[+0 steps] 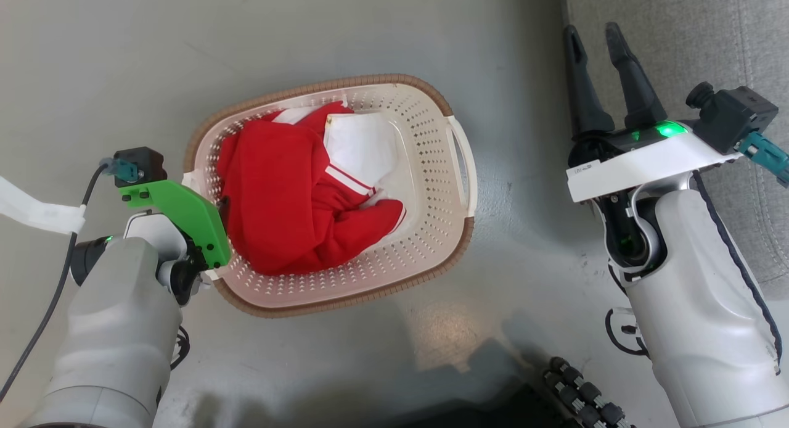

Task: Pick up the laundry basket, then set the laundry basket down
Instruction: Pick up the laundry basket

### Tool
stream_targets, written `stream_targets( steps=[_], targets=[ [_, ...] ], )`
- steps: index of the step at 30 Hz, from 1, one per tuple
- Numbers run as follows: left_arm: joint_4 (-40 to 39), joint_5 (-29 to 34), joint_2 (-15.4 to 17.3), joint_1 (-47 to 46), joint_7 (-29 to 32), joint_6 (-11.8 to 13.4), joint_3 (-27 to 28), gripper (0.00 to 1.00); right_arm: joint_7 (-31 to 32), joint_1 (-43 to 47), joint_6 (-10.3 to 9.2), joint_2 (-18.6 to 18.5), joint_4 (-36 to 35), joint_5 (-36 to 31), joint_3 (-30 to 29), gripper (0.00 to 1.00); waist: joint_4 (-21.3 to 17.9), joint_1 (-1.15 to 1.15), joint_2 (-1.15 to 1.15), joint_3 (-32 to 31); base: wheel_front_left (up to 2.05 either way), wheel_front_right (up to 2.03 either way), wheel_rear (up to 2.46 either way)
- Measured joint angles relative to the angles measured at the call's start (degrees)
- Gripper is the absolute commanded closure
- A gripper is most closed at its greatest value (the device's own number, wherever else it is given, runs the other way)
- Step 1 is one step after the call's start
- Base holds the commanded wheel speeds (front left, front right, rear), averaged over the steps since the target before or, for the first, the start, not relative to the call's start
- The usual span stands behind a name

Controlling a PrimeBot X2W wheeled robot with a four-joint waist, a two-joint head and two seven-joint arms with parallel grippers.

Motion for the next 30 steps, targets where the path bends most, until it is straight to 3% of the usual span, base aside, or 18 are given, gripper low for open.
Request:
stream_targets(
  steps=[14,30],
  targets=[
    [-0.5,-0.9,0.1,2.0,-3.9,0.0,-1.7,0.00,0.0,0.0,0.00,0.0,2.2,0.9,0.6,0.00,0.2,0.00,0.00,-5.3,0.00,0.00,0.00],
    [-4.9,-1.6,0.2,6.8,-13.6,0.0,-3.9,0.00,0.0,2.9,0.00,-0.1,6.7,0.7,-0.2,0.00,1.5,0.00,0.00,-16.6,0.00,0.00,0.00]
  ],
)
